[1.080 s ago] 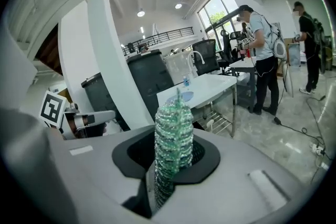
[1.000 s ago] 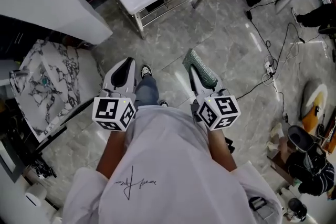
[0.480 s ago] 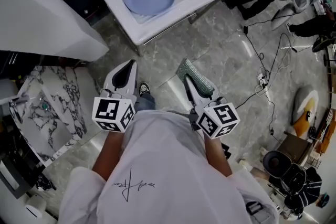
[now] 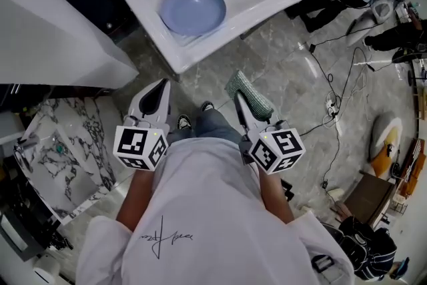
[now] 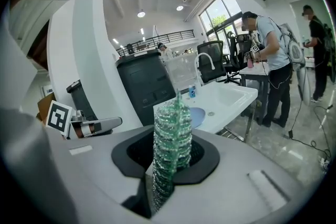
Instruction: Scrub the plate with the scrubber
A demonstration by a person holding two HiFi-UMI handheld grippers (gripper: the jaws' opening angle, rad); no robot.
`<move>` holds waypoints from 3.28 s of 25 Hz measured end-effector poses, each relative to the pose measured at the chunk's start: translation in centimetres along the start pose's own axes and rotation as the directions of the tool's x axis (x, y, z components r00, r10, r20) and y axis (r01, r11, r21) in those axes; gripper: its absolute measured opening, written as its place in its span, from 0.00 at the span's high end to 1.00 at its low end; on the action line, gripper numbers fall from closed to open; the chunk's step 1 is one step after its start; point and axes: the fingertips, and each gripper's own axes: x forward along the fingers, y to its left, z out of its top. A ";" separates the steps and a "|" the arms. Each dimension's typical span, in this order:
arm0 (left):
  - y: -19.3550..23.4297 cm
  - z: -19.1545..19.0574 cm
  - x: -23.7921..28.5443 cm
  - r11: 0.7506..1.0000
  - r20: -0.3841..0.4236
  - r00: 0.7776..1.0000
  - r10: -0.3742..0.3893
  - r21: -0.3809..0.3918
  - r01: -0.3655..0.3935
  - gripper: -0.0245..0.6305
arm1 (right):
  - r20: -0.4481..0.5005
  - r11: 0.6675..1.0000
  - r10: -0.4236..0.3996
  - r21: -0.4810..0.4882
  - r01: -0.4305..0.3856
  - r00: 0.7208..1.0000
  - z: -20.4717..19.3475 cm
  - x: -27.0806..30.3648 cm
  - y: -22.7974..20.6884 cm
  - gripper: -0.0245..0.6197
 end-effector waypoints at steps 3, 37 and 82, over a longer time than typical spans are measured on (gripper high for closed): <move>-0.4 0.9 1.1 0.998 0.008 0.999 -0.044 -0.034 0.044 0.88 | 0.007 1.000 0.015 -0.002 -0.015 1.000 1.0 1.3 -0.2 0.86; 12.6 5.9 19.6 0.930 -0.143 0.919 0.368 0.051 -0.364 0.88 | -0.148 0.903 0.420 -0.025 -0.428 0.895 13.5 27.1 -10.5 0.86; 24.7 -7.0 32.9 0.943 -0.737 0.609 0.293 0.327 -0.058 0.79 | -0.605 0.855 0.390 -0.043 -0.518 0.694 2.9 35.3 -7.4 0.87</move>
